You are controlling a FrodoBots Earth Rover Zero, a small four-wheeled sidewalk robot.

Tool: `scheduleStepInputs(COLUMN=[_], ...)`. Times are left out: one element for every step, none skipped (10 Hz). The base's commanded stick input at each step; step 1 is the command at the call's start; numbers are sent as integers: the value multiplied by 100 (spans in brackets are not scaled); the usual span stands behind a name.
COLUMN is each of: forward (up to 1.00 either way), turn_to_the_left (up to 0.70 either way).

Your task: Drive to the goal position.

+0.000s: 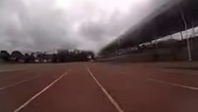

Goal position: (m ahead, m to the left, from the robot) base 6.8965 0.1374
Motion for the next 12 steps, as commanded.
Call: scheduleStepInputs(forward=[70, 70, 70, 70, 70, 70, 70, 70, 70, 70, 70, 70], turn_to_the_left=[0, 0, 0, 0, 0, 0, 0, 0, 0, 0, 0, 0])
